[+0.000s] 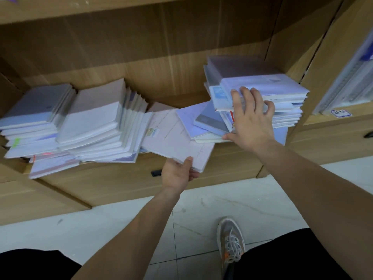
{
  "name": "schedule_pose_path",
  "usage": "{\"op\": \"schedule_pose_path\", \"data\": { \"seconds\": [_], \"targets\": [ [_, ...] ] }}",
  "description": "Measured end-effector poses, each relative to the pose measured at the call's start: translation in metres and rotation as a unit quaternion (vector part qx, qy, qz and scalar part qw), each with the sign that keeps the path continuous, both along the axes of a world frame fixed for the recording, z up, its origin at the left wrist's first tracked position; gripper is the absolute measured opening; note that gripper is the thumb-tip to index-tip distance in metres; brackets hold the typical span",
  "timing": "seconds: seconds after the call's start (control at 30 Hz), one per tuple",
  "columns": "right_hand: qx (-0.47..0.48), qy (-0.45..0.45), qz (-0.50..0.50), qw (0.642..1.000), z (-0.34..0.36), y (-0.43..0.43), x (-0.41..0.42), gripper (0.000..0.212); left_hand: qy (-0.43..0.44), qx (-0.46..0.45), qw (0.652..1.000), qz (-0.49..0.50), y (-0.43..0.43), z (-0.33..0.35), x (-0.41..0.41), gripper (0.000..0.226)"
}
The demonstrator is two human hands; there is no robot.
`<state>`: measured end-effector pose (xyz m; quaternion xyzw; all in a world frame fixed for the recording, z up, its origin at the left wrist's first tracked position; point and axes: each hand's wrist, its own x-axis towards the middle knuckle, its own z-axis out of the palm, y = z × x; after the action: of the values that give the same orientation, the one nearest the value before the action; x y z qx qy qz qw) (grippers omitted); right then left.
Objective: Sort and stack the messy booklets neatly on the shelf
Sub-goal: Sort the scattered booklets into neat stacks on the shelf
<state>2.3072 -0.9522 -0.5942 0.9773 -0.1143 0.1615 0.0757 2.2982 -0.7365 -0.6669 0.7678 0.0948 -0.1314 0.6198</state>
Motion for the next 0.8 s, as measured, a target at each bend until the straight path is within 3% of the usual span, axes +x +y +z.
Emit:
{"op": "schedule_pose_path", "data": {
  "seconds": [0.23,0.37,0.5,0.57,0.8],
  "targets": [
    [0.005,-0.005,-0.016,1.0,0.001,0.005,0.003,0.13,-0.009,0.029,0.999,-0.04,0.03,0.016,-0.012,0.036],
    [0.011,-0.005,-0.02,1.0,0.003,0.007,0.003,0.128,0.019,0.027,0.997,-0.066,0.053,0.02,-0.023,0.025],
    [0.016,-0.009,-0.021,1.0,0.002,0.008,0.003,0.126,0.042,-0.074,0.996,0.002,0.049,0.016,-0.018,0.007],
    [0.016,-0.01,-0.024,1.0,0.001,0.009,0.003,0.125,0.029,-0.112,0.992,0.041,0.044,0.014,-0.01,0.016],
    [0.006,-0.015,-0.032,0.999,-0.001,0.011,0.007,0.129,0.023,-0.056,0.998,0.017,0.082,0.012,-0.023,0.024]
  ]
}}
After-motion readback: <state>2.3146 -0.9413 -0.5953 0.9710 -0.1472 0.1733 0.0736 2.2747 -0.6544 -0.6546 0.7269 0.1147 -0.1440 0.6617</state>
